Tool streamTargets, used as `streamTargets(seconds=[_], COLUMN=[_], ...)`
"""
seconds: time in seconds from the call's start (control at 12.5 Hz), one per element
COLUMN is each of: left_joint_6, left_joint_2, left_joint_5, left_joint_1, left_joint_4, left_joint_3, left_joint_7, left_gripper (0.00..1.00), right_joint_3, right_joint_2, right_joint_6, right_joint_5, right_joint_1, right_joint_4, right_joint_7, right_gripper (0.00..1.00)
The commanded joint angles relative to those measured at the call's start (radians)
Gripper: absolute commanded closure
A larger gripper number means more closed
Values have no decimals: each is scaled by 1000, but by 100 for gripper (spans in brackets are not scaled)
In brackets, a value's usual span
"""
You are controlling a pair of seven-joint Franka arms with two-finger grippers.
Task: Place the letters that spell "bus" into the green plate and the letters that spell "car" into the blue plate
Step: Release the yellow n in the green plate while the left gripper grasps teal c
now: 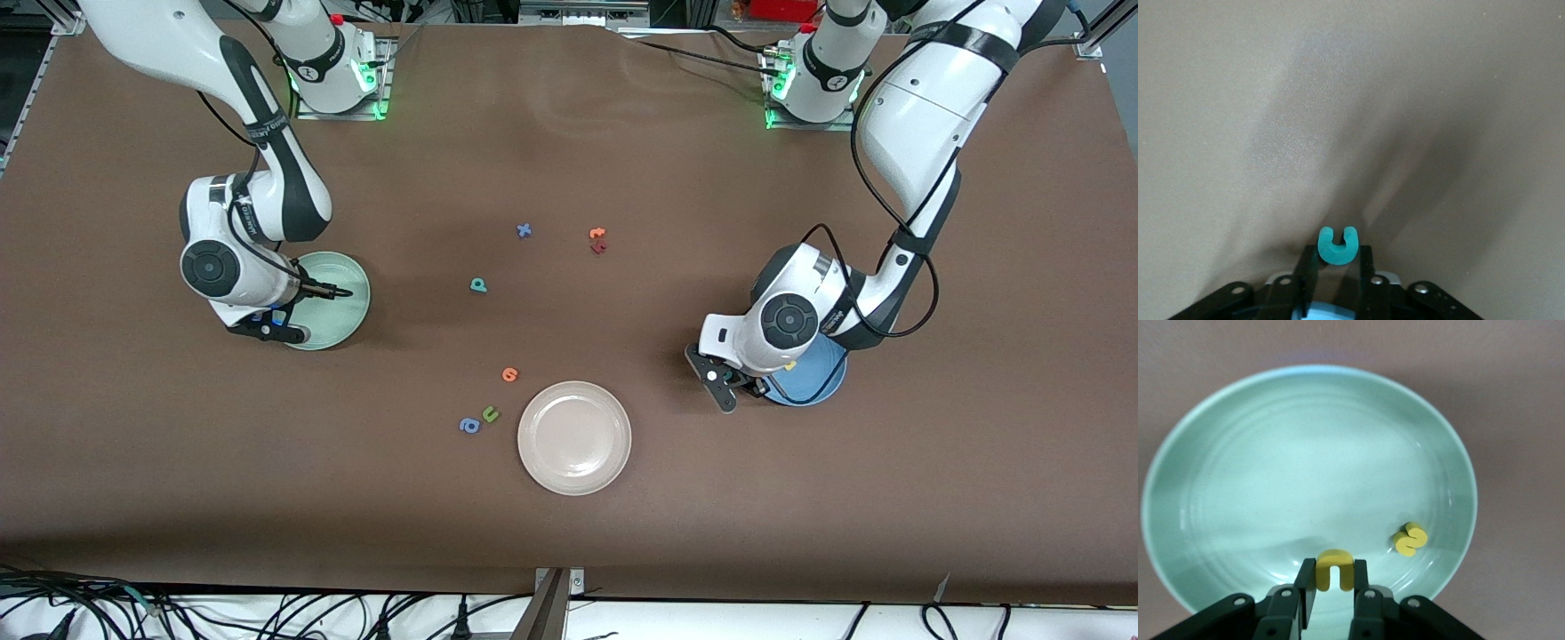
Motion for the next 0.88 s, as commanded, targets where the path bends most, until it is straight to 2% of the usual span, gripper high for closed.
streamTargets(seconds=[0.0,0.08,0.24,0.32,0.48,0.64,0.8], left_joint_6=[4,4,4,4,6,36,55], left_joint_2=[21,22,22,25,28,36,39], left_joint_5=[-22,-25,-26,-26,-28,-28,-26], left_joint_1=[4,4,4,4,2,-1,1], left_joint_4=[25,25,25,25,26,28,26], left_joint_3=[2,2,2,2,2,2,2], left_joint_7=[36,36,36,36,36,34,36], left_gripper=[58,52,51,52,52,55,62], right_joint_3=[2,2,11,40,121,223,299], right_joint_2=[-15,-18,-41,-60,-71,-69,-51], right_joint_6=[8,2,-44,-64,-58,-21,45], right_joint_5=[6,8,19,61,120,125,123], right_joint_1=[3,4,6,6,6,10,23], right_joint_4=[-17,-16,-5,4,18,39,61], right_joint_7=[-13,-11,19,51,172,359,464], right_gripper=[1,1,1,1,1,1,1])
